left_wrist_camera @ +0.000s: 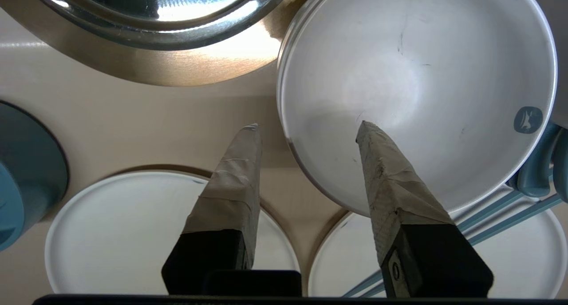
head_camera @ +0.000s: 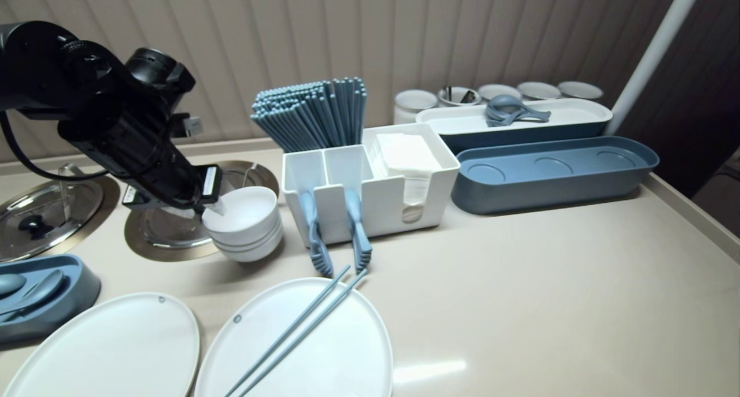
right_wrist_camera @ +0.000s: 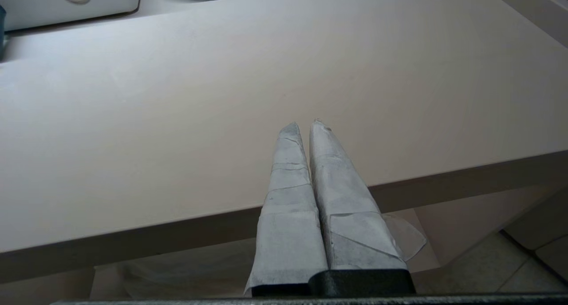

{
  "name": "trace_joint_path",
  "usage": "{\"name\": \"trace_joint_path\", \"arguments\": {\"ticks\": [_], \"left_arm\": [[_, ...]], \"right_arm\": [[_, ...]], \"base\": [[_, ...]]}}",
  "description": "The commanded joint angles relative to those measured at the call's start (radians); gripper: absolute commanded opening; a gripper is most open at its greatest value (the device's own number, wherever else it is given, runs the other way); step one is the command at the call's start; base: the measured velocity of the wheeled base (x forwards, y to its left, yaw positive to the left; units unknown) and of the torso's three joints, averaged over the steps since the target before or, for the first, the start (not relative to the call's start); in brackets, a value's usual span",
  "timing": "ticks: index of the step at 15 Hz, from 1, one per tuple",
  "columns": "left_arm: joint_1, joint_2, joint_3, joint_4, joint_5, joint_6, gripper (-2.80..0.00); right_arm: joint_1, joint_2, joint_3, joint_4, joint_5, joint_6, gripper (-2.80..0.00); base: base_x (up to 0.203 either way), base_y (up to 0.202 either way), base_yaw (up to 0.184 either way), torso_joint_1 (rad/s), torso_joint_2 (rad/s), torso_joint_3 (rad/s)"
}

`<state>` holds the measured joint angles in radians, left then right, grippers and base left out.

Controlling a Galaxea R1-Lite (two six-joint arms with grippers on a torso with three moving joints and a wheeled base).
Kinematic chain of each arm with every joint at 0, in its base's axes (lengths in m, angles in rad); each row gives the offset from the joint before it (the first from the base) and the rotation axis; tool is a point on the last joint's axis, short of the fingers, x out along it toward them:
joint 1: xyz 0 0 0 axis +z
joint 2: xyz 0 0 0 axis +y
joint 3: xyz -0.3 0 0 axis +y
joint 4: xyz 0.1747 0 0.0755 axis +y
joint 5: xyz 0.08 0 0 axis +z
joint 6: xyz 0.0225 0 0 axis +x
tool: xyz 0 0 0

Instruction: Put the bowl back from the plate, then put the chopsticks back from the plate

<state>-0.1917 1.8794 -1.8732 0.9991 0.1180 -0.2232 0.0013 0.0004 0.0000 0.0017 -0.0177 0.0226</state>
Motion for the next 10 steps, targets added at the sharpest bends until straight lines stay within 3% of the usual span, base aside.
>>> {"name": "trace_joint_path", "arguments": {"ticks": [1, 10], "left_arm": [[0.0, -0.011, -0.003, 0.006, 0.002, -0.002, 0.0], [-0.011, -0.109, -0.004, 0.01, -0.009, -0.004, 0.0]], "right_arm": [[0.001, 0.0, 0.0, 0.0, 0.0, 0.0, -2.8], [0.0, 0.0, 0.0, 0.0, 0.001, 0.0, -2.8]], "base": [[0.0, 0.0, 0.0, 0.0, 0.0, 0.0], [0.0, 0.0, 0.0, 0.0, 0.0, 0.0]]}}
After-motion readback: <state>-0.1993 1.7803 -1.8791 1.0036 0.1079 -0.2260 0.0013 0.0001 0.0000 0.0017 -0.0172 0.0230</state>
